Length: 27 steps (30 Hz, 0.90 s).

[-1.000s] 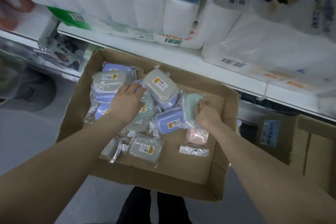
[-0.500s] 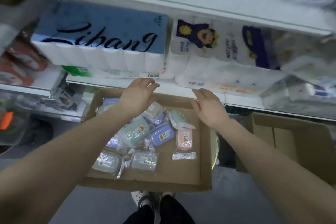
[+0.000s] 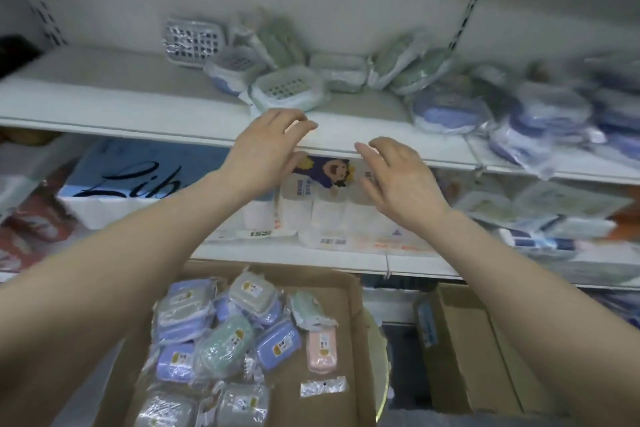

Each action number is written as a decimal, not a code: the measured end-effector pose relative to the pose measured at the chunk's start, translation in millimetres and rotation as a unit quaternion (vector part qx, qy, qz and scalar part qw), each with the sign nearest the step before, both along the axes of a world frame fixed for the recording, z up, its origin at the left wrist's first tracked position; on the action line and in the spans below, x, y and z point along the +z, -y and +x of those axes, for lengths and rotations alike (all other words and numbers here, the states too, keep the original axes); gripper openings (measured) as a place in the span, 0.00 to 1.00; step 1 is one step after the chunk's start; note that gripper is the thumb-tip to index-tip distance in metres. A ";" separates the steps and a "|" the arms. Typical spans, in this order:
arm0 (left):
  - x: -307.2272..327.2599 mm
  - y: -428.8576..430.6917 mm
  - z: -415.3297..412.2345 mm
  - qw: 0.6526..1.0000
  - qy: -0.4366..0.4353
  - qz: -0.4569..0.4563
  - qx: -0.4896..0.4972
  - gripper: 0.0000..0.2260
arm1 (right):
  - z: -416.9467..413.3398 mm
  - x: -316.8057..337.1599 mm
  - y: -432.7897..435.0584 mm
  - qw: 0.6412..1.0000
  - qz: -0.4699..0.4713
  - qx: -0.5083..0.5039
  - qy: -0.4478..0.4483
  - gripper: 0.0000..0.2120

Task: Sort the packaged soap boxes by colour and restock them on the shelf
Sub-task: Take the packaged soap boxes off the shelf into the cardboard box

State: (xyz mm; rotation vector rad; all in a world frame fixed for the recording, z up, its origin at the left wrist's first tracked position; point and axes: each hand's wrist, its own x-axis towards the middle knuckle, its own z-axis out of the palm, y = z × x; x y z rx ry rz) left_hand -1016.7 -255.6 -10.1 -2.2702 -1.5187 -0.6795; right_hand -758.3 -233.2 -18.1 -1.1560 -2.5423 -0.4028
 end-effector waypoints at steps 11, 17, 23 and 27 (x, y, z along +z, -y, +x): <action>14.2 -110.4 -4.1 0.953 -0.039 -0.164 0.250 0.35 | 8.8 43.0 -128.1 1.000 0.008 -0.016 0.023 0.31; 18.4 -112.1 -9.0 0.950 -0.041 -0.158 0.266 0.30 | -35.1 37.3 -199.4 0.996 -0.076 -0.026 0.033 0.36; 23.6 -83.0 -16.5 0.963 0.047 -0.121 0.236 0.25 | -69.1 23.6 -229.3 0.995 -0.076 -0.055 0.043 0.24; 30.2 -70.3 -25.6 0.958 0.156 -0.056 0.234 0.25 | -74.2 30.9 -218.2 0.998 -0.032 -0.058 0.021 0.17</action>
